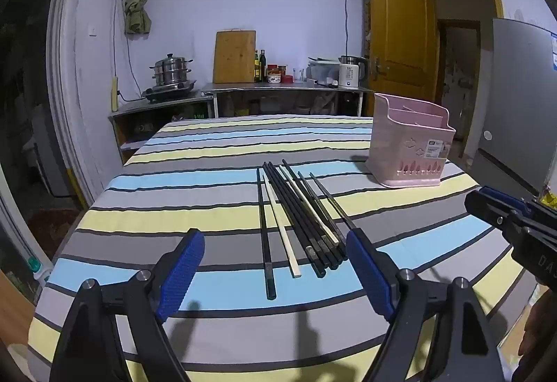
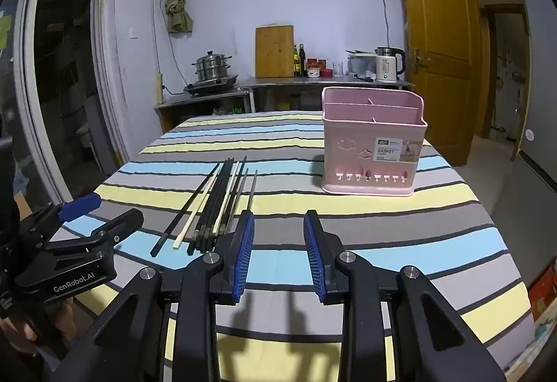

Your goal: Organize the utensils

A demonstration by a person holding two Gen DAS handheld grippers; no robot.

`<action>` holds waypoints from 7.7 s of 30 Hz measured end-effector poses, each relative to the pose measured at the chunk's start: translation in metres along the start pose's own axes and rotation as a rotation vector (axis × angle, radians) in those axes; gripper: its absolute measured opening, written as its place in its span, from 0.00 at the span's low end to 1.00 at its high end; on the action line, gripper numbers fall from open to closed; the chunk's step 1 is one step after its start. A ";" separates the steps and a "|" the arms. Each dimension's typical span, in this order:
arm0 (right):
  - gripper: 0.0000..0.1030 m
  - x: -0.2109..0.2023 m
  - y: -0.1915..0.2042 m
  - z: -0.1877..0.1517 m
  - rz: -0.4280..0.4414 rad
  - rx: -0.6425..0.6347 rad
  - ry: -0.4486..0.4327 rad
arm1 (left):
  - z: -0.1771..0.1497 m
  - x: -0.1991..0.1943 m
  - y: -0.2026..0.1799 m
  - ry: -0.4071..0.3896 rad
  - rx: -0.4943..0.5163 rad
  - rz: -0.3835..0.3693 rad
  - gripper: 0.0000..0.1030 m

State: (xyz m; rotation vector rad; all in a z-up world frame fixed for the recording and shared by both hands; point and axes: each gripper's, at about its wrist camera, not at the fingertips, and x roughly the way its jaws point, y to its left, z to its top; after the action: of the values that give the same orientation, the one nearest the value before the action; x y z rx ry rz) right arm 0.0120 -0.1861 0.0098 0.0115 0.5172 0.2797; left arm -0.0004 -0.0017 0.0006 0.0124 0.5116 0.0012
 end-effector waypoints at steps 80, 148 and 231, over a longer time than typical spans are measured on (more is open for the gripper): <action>0.42 0.002 0.000 -0.001 0.008 -0.002 0.031 | 0.004 -0.009 0.004 0.008 -0.030 -0.057 0.81; 0.16 0.223 0.023 0.038 0.123 -0.020 0.465 | 0.043 0.195 0.049 0.457 -0.013 -0.105 0.36; 0.05 0.060 -0.129 0.203 0.016 0.257 -0.011 | 0.268 0.121 -0.103 0.139 -0.020 -0.520 0.05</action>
State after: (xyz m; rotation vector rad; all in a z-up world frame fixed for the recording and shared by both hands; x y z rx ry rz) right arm 0.1946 -0.2819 0.1469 0.2665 0.5393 0.2272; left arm 0.2361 -0.1068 0.1738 -0.1409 0.6425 -0.5040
